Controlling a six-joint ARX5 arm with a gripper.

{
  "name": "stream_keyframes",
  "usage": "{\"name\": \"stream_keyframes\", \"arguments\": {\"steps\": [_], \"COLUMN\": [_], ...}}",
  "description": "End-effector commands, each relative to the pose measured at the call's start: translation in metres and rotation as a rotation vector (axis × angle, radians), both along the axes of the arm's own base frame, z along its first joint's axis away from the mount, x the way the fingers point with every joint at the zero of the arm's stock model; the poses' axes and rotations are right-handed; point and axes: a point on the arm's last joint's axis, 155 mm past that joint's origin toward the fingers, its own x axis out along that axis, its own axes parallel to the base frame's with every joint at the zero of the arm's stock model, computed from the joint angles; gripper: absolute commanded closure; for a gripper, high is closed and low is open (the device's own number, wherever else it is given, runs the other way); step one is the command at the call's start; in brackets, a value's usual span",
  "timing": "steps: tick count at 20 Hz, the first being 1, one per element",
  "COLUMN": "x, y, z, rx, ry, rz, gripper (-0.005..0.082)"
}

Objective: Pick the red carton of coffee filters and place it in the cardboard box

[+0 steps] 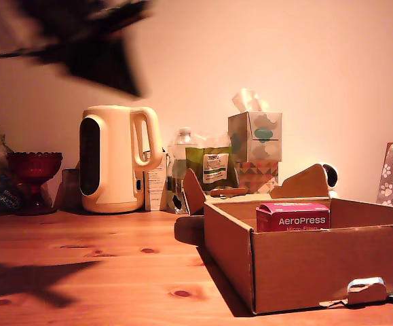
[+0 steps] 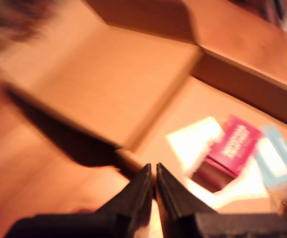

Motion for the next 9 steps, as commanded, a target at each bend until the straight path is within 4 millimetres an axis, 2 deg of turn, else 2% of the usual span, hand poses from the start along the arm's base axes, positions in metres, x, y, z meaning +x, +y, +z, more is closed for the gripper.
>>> {"name": "stream_keyframes", "arguments": {"steps": [1,5,9], "x": [-0.005,-0.023,-0.038], "y": [0.020,0.057,0.073], "z": [-0.012,-0.010,0.023], "rx": [-0.012,-0.008,-0.044], "ry": [0.015,0.021,-0.064], "rz": [0.057,0.130,0.161], "gripper": [0.0790,0.0790,0.0790]}}
